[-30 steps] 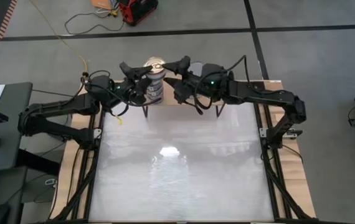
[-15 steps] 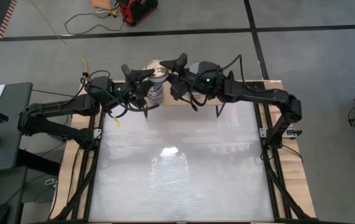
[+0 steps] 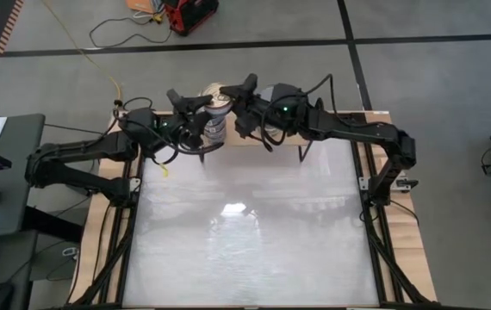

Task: Stack canned seafood by type on shelf
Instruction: Stack the blue tuna can on top of the other blue tuna can on the shelf

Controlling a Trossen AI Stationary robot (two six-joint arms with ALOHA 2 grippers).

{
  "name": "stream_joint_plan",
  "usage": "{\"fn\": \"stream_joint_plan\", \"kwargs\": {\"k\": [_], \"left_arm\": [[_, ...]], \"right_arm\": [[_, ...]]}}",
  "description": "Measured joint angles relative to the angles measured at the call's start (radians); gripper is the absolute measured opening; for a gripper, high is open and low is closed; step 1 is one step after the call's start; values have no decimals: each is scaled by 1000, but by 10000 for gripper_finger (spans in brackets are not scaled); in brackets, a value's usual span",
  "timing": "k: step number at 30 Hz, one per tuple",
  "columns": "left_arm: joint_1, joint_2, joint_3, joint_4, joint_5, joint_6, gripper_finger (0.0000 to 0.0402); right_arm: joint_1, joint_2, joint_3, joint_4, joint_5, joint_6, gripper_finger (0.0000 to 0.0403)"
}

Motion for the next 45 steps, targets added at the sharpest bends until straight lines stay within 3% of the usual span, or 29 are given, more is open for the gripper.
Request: {"fn": "stream_joint_plan", "kwargs": {"k": [12,23,28,36,45], "left_arm": [[-64,-39,0,-37,-158,-85,286],[-118,-111,0,-110,-300,-184,291],[-122,-146,0,-114,-354,-330,291],[-121,-157,-1,-232,-341,-507,291],[-107,-187,8,-277,-203,-604,291]], "right_arm": [[-27,-7,16,56,32,-1,218],[-40,-6,15,-41,58,45,219],[-39,14,14,-73,61,45,219],[-16,57,15,-49,65,21,220],[-6,71,15,-37,63,13,220]]}}
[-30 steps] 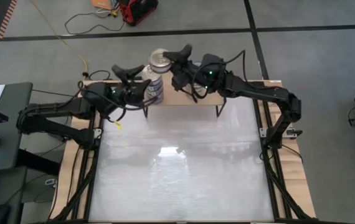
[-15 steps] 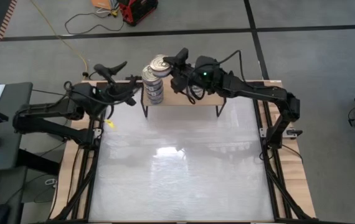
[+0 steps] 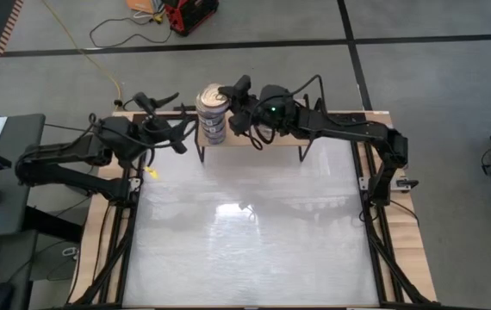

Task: Stack canned seafood by type on shelf
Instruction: Stack the blue tuna can on top of the other blue tuna can on the shelf

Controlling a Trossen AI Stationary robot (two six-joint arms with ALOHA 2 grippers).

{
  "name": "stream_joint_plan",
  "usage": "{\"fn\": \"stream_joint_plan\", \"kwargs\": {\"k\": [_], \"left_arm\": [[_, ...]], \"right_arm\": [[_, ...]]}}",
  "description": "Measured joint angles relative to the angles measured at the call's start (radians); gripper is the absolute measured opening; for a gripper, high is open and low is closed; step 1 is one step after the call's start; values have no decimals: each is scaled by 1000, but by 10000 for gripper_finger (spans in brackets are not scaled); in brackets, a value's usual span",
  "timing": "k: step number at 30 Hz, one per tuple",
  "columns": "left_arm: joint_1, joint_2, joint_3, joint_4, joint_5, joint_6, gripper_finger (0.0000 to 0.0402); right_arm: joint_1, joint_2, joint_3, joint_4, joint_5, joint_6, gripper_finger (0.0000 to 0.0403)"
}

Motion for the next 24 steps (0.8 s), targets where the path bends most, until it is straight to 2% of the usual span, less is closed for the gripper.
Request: {"fn": "stream_joint_plan", "kwargs": {"k": [6,10,16,20,24], "left_arm": [[5,4,1,-1,40,1,290],[55,21,1,-18,54,13,290],[146,29,1,-19,170,103,290],[175,36,1,-29,219,216,290],[178,64,1,-16,221,440,290]], "right_arm": [[0,0,0,0,0,-2,220],[0,0,0,30,3,-17,221],[-1,0,12,34,3,-52,221],[-1,0,48,21,3,-29,221],[-14,-1,115,-72,-18,34,221]]}}
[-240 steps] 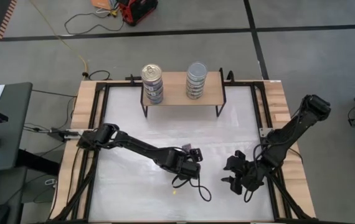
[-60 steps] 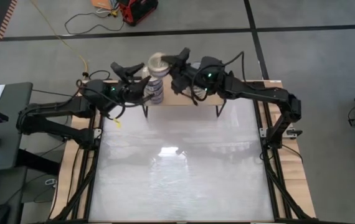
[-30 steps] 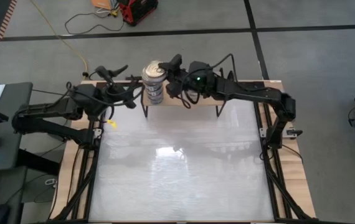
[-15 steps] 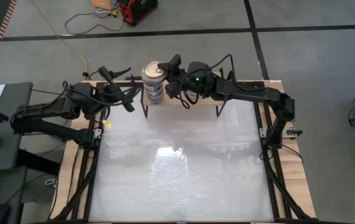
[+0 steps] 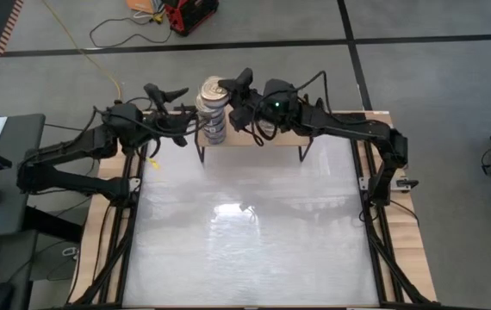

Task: Stack canned seafood by type on shelf
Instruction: Stack the blue tuna can on top of the other blue tuna can on the shelf

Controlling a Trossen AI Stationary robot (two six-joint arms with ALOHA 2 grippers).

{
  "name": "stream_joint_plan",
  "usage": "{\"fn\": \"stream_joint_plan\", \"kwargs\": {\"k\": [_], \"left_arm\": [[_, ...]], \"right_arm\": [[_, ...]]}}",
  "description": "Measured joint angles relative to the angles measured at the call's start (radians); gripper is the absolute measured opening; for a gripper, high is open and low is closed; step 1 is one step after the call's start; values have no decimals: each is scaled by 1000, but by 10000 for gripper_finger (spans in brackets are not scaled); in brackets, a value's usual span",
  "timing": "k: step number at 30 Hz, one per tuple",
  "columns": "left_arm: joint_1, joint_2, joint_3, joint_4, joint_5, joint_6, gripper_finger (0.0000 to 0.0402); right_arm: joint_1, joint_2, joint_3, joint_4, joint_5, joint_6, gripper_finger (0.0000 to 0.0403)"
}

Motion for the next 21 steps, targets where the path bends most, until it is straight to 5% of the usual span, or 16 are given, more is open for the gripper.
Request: {"fn": "stream_joint_plan", "kwargs": {"k": [7,21], "left_arm": [[0,65,0,172,-66,202,291],[-25,66,0,96,-94,279,291]], "right_arm": [[-14,-1,9,-33,-18,18,221],[-3,65,9,41,-26,-10,221]]}}
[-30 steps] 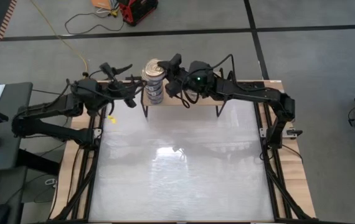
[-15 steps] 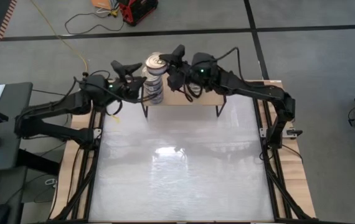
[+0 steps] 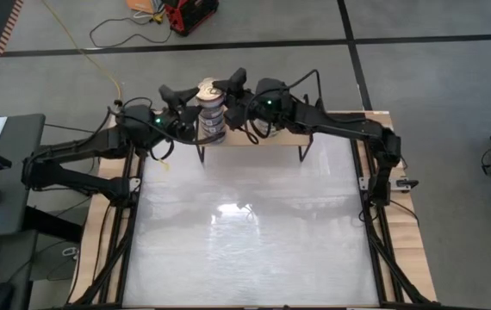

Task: Stack canned seafood by type on shelf
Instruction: Stack the blue tuna can on top of the other blue tuna can on the shelf

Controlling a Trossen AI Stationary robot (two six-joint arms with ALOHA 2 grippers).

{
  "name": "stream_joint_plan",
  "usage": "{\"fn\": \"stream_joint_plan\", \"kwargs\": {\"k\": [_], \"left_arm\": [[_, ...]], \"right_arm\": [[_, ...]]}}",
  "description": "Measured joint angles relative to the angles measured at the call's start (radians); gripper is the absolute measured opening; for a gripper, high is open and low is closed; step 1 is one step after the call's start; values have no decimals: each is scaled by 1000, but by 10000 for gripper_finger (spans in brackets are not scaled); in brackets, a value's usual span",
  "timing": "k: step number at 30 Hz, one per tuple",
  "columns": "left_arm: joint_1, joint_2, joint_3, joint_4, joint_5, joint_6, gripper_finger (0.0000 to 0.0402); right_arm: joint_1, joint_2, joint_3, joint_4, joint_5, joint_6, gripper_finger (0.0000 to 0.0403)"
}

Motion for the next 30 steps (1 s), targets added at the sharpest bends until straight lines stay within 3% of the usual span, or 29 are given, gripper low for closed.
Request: {"fn": "stream_joint_plan", "kwargs": {"k": [11,22,30], "left_arm": [[-1,1,0,-36,-13,14,259],[0,2,0,-71,-24,-36,198],[0,2,0,-74,-33,-60,196]], "right_arm": [[16,0,0,-5,-1,-4,223],[33,0,0,-10,8,4,258],[39,0,0,-17,33,30,261]]}}
